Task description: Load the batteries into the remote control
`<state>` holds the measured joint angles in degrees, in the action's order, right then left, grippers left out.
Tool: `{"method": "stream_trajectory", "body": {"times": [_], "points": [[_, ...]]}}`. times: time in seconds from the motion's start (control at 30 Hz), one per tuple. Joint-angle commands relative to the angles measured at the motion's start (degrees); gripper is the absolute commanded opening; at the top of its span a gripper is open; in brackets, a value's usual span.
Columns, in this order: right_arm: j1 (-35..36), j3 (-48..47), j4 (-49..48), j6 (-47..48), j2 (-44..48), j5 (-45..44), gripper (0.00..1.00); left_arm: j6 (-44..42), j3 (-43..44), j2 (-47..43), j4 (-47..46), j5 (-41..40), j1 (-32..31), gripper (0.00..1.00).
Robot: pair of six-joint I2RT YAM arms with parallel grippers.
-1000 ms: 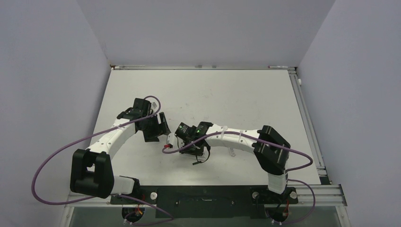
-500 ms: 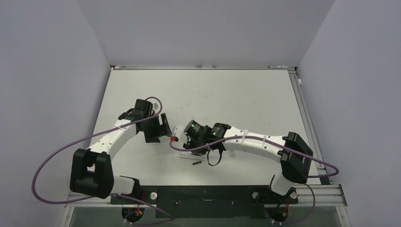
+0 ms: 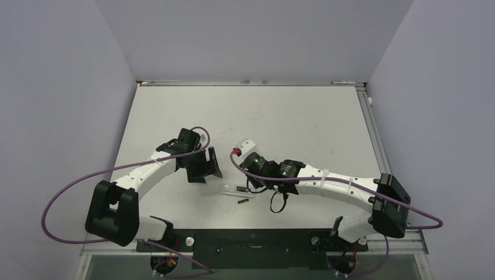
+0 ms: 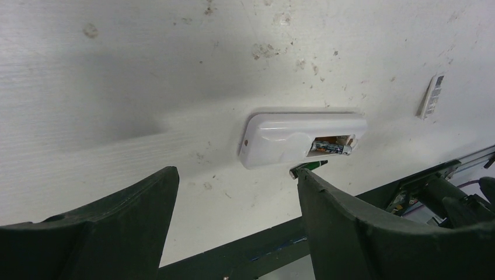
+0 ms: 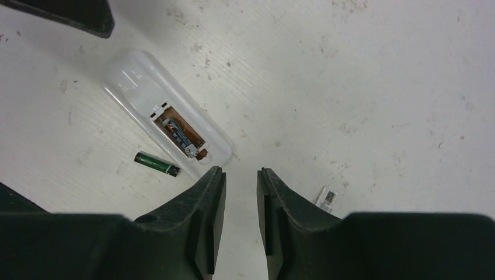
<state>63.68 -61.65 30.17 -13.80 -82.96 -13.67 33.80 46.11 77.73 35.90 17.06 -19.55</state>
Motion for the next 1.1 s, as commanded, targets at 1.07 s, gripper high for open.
{"method": "stream_trajectory", "body": {"times": [1.07], "points": [[-2.9,1.3,-12.5,-18.6,-10.0,9.3,0.08,6.4,-5.0,6.0,-13.6,1.1,-6.8,0.68]]}}
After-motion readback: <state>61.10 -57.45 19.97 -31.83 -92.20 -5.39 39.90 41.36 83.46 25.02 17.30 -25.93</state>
